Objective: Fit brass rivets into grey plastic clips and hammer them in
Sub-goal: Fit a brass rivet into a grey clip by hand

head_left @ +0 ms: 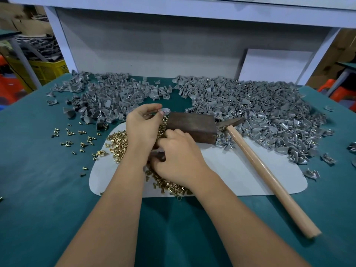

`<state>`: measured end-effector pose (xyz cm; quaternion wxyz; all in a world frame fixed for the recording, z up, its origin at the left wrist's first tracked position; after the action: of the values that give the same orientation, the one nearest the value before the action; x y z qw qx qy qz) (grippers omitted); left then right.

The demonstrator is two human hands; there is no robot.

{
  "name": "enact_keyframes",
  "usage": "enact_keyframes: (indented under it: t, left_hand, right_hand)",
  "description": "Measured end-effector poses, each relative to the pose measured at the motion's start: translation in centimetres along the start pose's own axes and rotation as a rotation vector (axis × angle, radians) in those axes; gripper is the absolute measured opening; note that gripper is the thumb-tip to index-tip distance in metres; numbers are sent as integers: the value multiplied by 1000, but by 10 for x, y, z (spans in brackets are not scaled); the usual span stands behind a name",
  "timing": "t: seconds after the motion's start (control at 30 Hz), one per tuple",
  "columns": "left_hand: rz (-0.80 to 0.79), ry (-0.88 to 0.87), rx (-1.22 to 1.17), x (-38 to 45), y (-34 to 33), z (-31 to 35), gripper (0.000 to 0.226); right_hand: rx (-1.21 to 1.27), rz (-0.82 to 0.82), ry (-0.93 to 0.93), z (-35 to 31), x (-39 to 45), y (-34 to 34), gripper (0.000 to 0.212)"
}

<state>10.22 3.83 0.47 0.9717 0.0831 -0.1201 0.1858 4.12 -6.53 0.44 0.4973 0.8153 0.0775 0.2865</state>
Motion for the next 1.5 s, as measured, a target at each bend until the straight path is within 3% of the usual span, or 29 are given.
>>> enact_keyframes:
  t: [0.1, 0.27, 0.5, 0.73, 0.83, 0.97, 1.2, 1.37, 1.5]
  left_hand:
    - [-8, 12, -40, 1, 1, -3, 25]
    - [-24, 20, 46, 1, -2, -6, 19]
    - [58, 2, -32, 3, -1, -6, 20]
    - [30, 99, -137, 7, -2, -8, 7]
    - [17, 129, -178, 4, -3, -6, 8]
    - [-2, 164, -162, -1, -6, -1, 5]
    - [31, -18, 229, -15, -22, -1, 7]
    - [-40, -90, 299, -19, -28, -1, 9]
    - [-40, -86, 337, -22, -27, 1, 4]
  right_hand:
    - [-96, -146, 36, 0, 0, -2, 36]
    - [54, -236, 24, -3, 4, 3, 22]
    - [174, -201, 1, -3, 0, 2, 7]
    - [311, -147, 29, -1, 0, 4, 13]
    - [288, -62, 64, 1, 1, 6, 7]
    - [291, 193, -20, 11, 4, 12, 9]
    - [337, 635, -370, 45, 1, 24, 7]
    - [334, 692, -584, 62, 0, 22, 6]
    - [382, 677, -584, 65, -1, 19, 8]
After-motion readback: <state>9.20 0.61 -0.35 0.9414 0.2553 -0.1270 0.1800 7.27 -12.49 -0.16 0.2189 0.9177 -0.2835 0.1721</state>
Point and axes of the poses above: each hand's wrist, its own x-axis towards the middle knuckle, its own y-axis out of the back of the hand, z = x × y, the point moved 1 cm from there along x, towards the middle knuckle, and after that the axes turned 7 degrees about x, right-handed, at the moved point
